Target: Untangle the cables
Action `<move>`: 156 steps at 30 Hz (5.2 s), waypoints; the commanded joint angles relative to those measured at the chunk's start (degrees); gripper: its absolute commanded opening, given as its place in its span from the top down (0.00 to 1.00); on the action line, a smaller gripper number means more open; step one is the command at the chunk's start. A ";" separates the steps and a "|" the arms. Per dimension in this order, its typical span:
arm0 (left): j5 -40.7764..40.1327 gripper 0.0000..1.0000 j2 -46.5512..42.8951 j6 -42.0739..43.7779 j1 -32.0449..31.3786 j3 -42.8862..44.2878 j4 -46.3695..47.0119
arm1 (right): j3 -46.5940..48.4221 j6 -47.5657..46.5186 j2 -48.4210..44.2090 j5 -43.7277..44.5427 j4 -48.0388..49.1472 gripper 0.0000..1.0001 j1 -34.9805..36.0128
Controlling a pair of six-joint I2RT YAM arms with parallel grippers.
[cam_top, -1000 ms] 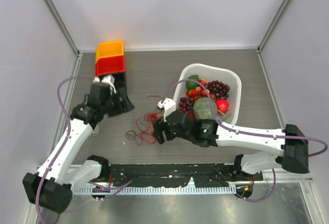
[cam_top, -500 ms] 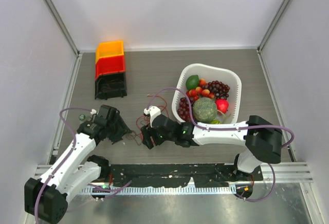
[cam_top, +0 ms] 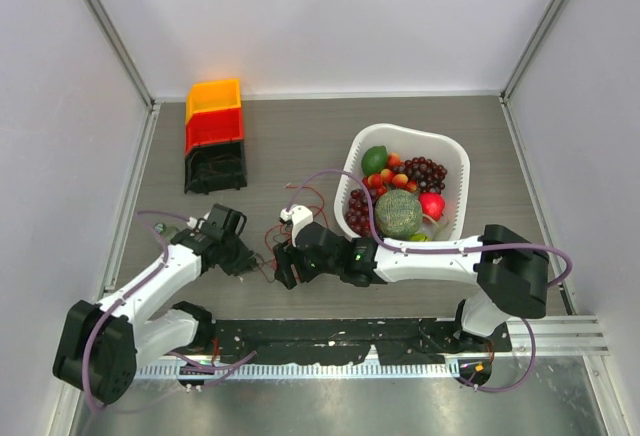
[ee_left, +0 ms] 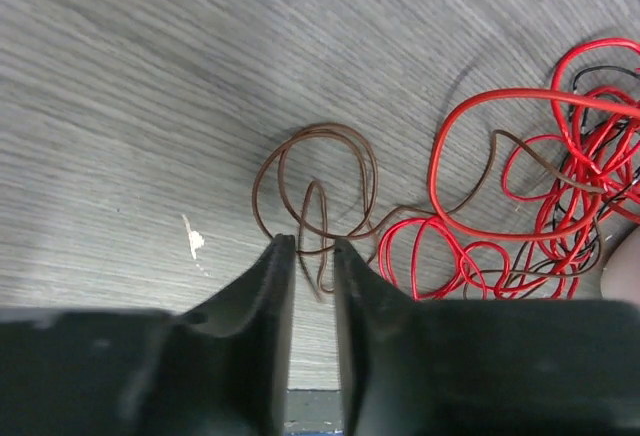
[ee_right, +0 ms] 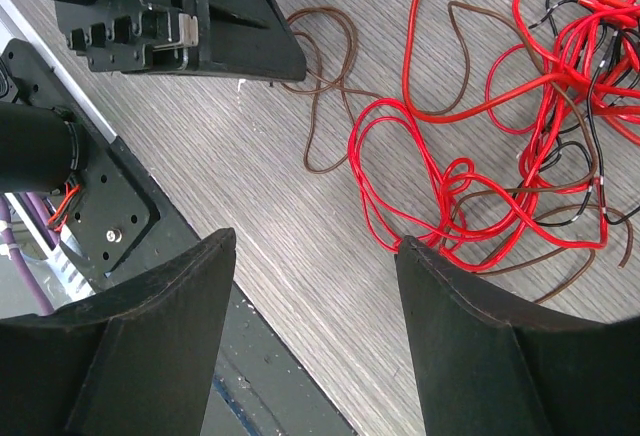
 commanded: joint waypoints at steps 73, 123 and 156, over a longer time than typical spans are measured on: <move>-18.25 1.00 -25.03 30.39 -0.24 63.91 -10.31 | 14.49 -26.64 10.48 4.81 12.33 0.46 -5.24; -2.35 1.00 -13.07 25.82 -0.24 45.90 -10.31 | 31.10 -20.22 -15.88 -1.87 3.54 0.99 -10.60; 8.02 0.98 -8.24 25.19 -0.24 31.30 -9.43 | 31.39 -7.31 -13.33 -1.43 -9.92 0.99 -14.03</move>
